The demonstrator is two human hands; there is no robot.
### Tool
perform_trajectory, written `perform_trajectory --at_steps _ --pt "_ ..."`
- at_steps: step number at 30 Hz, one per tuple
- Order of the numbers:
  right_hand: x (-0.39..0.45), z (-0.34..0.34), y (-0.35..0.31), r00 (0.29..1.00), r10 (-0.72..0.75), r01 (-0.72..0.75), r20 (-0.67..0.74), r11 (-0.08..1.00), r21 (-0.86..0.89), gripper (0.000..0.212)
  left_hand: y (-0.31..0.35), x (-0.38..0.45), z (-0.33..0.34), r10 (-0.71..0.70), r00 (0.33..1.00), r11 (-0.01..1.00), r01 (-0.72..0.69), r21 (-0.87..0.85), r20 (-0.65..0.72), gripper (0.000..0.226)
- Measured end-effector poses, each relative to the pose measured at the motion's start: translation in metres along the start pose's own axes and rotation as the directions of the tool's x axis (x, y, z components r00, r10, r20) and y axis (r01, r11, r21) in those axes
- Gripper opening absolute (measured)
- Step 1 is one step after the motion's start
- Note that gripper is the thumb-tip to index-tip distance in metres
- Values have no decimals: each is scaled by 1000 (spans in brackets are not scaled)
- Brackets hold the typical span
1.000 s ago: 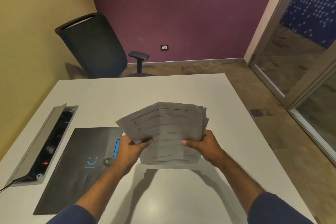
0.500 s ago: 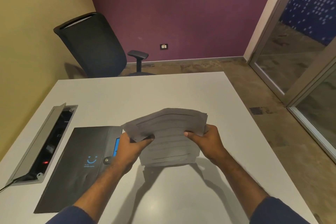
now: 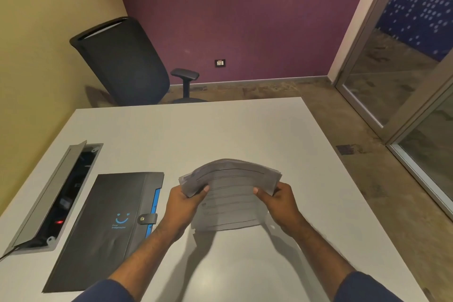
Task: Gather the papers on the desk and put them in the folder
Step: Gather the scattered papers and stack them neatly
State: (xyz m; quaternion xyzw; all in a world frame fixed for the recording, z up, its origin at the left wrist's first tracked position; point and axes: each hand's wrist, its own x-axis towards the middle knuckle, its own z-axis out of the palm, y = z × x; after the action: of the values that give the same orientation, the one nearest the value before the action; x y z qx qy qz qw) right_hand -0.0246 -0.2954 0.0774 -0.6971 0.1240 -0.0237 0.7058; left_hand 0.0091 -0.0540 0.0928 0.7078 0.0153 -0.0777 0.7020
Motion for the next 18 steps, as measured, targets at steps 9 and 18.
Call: perform_trajectory --at_steps 9,18 --pt "-5 -15 28 989 125 -130 -74 989 -64 27 -13 -3 1 -91 981 996 88 -20 -170 14" --pt "-23 -10 46 887 399 -461 231 750 475 45 0 11 -14 -260 959 810 155 -566 -109 35"
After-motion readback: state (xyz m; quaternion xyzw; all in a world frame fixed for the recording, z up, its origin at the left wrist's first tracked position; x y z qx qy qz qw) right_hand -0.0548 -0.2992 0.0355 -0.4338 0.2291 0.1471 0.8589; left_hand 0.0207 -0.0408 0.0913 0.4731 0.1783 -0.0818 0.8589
